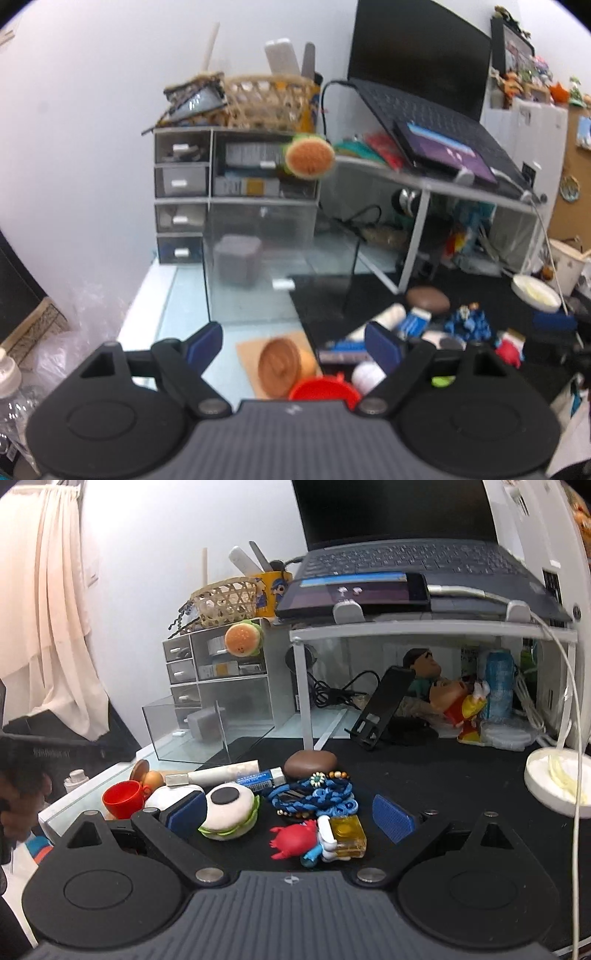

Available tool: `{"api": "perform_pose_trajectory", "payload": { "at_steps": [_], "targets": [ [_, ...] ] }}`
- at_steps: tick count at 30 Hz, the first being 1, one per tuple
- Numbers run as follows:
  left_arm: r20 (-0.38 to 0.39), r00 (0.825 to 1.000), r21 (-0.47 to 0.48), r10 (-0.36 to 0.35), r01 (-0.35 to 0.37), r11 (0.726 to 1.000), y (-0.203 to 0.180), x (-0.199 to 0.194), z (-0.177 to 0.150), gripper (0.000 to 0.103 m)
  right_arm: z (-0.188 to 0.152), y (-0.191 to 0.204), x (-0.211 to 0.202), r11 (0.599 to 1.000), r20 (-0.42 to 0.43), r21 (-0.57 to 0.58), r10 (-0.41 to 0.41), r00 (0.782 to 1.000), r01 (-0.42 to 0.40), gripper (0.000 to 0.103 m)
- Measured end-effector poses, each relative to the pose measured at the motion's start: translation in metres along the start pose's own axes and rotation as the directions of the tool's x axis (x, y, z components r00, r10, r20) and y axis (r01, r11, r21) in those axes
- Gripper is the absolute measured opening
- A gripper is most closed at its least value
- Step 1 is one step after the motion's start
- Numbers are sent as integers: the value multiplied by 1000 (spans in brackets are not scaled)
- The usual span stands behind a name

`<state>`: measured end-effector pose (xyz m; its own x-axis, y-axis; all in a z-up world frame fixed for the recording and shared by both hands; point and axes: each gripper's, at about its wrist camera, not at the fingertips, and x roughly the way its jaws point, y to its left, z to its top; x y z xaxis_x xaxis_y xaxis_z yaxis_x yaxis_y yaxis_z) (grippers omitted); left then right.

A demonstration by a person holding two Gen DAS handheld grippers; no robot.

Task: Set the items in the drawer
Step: 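Push the glass box back into the drawer unit with the left tool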

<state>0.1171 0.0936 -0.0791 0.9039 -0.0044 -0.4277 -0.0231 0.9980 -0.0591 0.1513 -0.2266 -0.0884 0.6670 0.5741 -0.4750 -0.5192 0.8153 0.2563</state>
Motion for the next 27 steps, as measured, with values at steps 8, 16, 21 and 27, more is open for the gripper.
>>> {"api": "perform_pose_trajectory", "payload": {
  "at_steps": [8, 16, 21, 27],
  "targets": [
    [-12, 999, 61, 44, -43, 997, -12, 4, 19, 76, -7, -5, 5, 999, -10, -23, 22, 1000, -22, 99],
    [-58, 998, 30, 37, -35, 999, -5, 20, 36, 54, -12, -9, 3, 999, -16, -35, 16, 1000, -17, 99],
    [-88, 995, 59, 50, -45, 997, -6, 30, 43, 48, -14, -6, 4, 997, -25, -51, 48, 999, -49, 99],
    [-161, 984, 56, 74, -66, 996, -3, 49, 47, 44, -15, -8, 7, 997, -34, -40, 60, 998, -61, 99]
  ]
}}
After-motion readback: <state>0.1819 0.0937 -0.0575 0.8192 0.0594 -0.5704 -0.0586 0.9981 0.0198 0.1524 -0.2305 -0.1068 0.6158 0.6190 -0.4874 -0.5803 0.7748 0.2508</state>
